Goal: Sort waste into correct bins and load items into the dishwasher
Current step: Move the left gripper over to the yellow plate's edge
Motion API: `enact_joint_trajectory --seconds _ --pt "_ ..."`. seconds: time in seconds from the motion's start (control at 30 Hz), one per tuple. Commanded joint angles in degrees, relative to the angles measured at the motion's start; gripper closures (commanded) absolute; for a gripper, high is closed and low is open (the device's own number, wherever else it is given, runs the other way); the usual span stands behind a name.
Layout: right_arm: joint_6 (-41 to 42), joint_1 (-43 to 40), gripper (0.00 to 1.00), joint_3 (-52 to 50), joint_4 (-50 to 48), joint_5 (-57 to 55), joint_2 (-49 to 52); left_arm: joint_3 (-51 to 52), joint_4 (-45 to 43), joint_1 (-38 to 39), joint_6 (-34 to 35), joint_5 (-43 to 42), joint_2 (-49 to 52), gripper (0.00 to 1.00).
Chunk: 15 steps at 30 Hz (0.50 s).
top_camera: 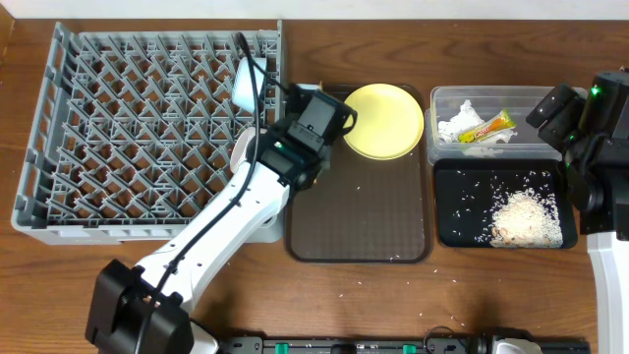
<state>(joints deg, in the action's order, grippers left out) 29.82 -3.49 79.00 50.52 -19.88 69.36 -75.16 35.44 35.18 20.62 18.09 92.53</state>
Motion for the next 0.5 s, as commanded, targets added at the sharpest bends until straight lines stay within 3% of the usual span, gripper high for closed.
enact_joint_trajectory --seconds 0.0,0.13,0.47 --pt "1.0 -0.2 0.01 -0.2 0.1 -0.2 0.1 -0.9 -5.4 0.3 -5.5 -9.6 2.4 0.47" --pt "1.0 -0.2 0.01 -0.2 0.1 -0.2 0.1 -3.0 -14.3 -1.3 2.8 -19.0 13.3 0.47" --pt "1.0 -0.2 0.01 -0.2 0.1 -0.2 0.1 -7.7 -16.7 -0.9 16.0 -16.9 25.7 0.48"
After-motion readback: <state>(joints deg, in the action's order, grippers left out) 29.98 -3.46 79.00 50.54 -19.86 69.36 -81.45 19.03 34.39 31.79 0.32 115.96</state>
